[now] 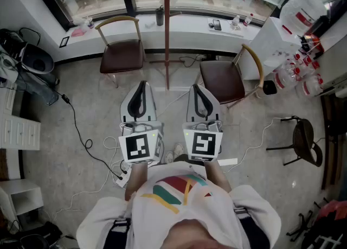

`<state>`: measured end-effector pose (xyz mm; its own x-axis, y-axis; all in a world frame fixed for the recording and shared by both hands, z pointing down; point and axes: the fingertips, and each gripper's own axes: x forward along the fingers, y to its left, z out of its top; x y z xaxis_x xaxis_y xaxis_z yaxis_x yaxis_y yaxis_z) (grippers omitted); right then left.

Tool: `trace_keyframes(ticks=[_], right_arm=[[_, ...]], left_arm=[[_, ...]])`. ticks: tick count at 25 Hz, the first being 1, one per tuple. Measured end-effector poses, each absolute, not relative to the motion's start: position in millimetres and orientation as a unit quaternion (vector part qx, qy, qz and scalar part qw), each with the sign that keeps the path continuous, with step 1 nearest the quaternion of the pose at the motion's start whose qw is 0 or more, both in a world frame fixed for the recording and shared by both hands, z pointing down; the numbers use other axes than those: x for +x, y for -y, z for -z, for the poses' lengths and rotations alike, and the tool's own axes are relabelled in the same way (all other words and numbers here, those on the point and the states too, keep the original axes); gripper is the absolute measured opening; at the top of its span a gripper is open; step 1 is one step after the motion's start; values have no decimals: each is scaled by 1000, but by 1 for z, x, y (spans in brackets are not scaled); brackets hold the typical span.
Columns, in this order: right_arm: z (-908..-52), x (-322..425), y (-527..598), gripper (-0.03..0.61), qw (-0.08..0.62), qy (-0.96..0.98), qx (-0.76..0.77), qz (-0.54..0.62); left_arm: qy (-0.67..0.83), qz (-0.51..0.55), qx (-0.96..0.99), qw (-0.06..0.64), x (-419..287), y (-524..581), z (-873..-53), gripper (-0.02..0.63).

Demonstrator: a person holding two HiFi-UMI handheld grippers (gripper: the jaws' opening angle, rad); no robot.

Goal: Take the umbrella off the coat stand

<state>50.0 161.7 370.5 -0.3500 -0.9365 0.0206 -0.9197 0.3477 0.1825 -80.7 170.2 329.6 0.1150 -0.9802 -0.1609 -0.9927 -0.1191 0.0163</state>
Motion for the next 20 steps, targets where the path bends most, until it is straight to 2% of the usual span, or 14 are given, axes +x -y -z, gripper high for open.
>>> trace_keyframes(ticks=[11,20], right_arm=[[-364,69,-149,0,47,806,583,88],[-370,74,-136,0,44,815,575,60]], left_arm=[[-657,-71,-749,54,-70,-159,-326,9],[-657,-65,-750,49,-63,-146,-330,9]])
